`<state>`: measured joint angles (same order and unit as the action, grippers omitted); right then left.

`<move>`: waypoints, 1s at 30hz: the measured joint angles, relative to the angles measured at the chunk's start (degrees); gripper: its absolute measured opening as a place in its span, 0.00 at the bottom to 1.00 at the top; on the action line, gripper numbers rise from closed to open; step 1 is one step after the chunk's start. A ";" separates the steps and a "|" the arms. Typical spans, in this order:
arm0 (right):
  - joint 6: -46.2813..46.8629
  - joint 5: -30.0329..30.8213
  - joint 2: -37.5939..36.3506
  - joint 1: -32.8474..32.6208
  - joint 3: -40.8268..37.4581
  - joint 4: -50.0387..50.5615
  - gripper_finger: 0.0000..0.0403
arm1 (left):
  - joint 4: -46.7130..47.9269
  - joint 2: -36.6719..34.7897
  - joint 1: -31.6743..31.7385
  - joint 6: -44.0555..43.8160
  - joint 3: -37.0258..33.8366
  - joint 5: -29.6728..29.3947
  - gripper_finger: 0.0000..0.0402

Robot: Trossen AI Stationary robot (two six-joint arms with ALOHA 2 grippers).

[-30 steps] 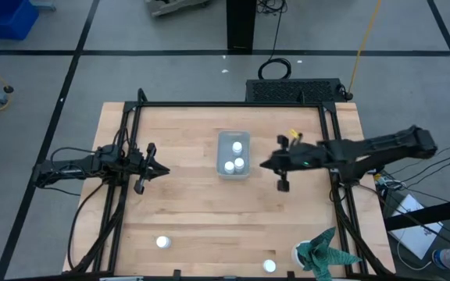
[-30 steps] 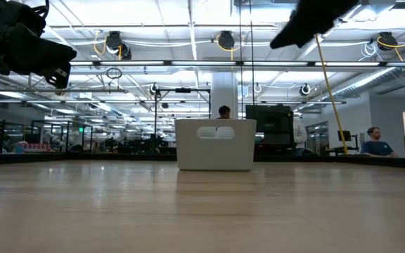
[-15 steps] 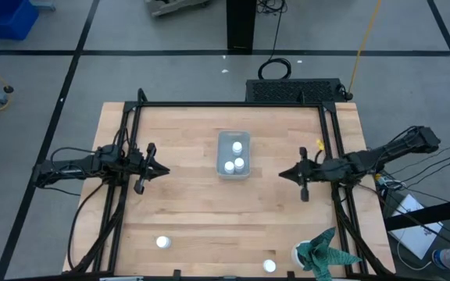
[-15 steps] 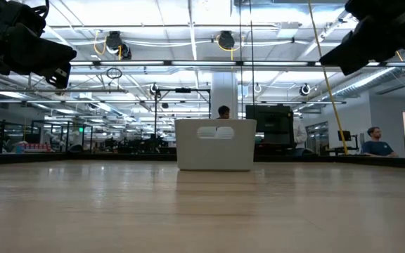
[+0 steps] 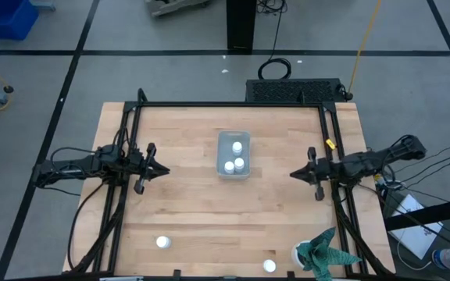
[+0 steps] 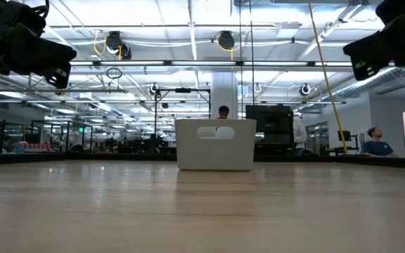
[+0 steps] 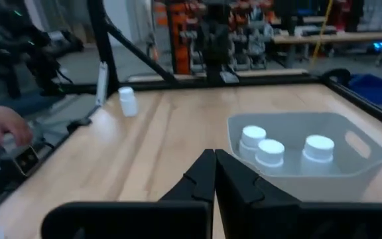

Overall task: Pick and place pill bottles into a basket
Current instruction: Put the white pill bottle into the gray bin

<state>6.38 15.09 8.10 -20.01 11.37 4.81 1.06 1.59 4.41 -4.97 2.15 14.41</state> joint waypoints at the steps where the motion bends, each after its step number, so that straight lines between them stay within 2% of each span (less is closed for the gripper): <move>1: -0.39 -1.23 -1.50 0.00 -0.20 0.28 0.00 | 0.00 0.00 0.01 0.00 0.00 0.00 0.10; 6: -2.22 -1.81 -8.12 0.03 -0.31 4.11 0.00 | 0.02 0.02 0.02 0.00 0.00 0.00 0.10; 30: -2.29 -1.63 -7.93 0.02 -0.01 6.52 0.01 | 0.05 0.02 0.01 0.00 0.00 0.04 0.10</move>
<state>4.09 13.45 0.16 -19.99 11.35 11.34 1.11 1.61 4.42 -4.97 2.15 14.46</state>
